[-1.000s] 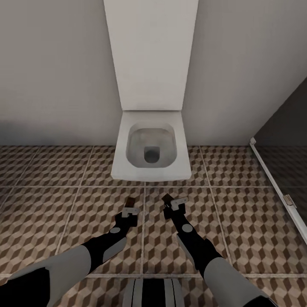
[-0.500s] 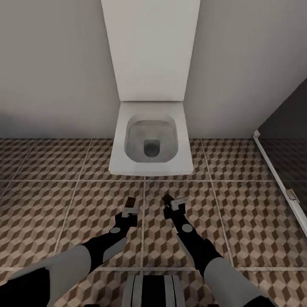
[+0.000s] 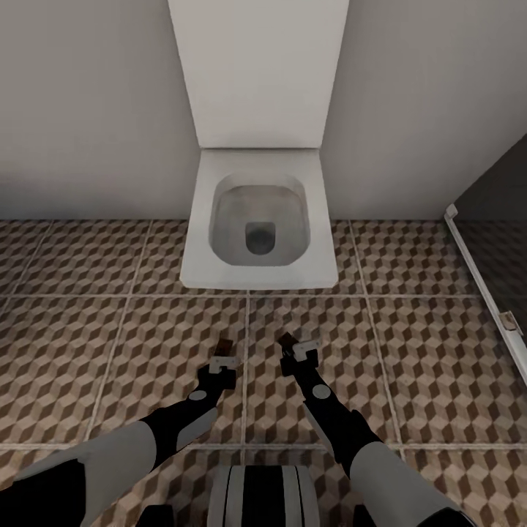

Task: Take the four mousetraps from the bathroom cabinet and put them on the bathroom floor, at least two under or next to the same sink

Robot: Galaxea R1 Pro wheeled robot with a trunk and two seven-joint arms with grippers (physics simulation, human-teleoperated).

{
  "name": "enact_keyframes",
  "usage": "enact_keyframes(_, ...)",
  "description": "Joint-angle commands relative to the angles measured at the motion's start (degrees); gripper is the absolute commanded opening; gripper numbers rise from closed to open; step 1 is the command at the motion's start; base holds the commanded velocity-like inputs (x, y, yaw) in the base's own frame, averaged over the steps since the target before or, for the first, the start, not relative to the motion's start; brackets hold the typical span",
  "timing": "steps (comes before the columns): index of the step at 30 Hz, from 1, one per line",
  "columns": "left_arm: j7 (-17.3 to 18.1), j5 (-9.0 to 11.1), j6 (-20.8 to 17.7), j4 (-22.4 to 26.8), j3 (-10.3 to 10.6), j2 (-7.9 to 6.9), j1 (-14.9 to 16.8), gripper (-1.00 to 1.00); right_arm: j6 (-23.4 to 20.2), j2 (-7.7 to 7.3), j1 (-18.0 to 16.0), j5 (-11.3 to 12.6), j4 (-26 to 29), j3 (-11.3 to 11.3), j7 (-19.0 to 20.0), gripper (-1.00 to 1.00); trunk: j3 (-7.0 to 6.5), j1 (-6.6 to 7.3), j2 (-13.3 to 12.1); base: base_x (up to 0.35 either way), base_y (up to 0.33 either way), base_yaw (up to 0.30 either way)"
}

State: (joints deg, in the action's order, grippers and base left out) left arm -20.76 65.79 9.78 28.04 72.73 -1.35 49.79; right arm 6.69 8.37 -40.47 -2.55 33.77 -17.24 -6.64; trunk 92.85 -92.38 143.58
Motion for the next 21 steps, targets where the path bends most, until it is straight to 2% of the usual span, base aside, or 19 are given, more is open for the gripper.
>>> enact_keyframes(1,-0.6,0.3,0.24,0.14,0.49,-0.06,0.08,-1.0,0.08,-0.02,-0.05,-0.27,-0.05,-0.25,-0.48,-1.0,0.33,-0.01,0.03,0.0,0.0,0.0)
enact_keyframes(6,-0.6,0.3,0.24,0.14,0.49,-0.06,0.08,-1.0,0.08,-0.02,-0.05,-0.27,-0.03,-0.25,-0.48,-1.0,0.89,-0.04,0.04,0.0,0.0,0.0)
enact_keyframes(14,-0.6,0.26,0.28,0.06,0.44,-0.14,0.08,-1.0,0.28,-0.22,-0.05,-0.38,0.01,-0.18,-0.61,-1.0,1.0,-0.04,0.04,0.0,0.0,0.0)
enact_keyframes(21,-0.64,0.09,0.4,-0.23,0.23,-0.49,0.07,-1.0,-0.16,-0.08,-0.05,-0.53,3.64,-0.21,-2.27,-1.0,1.0,-0.04,0.04,0.0,0.0,0.0)
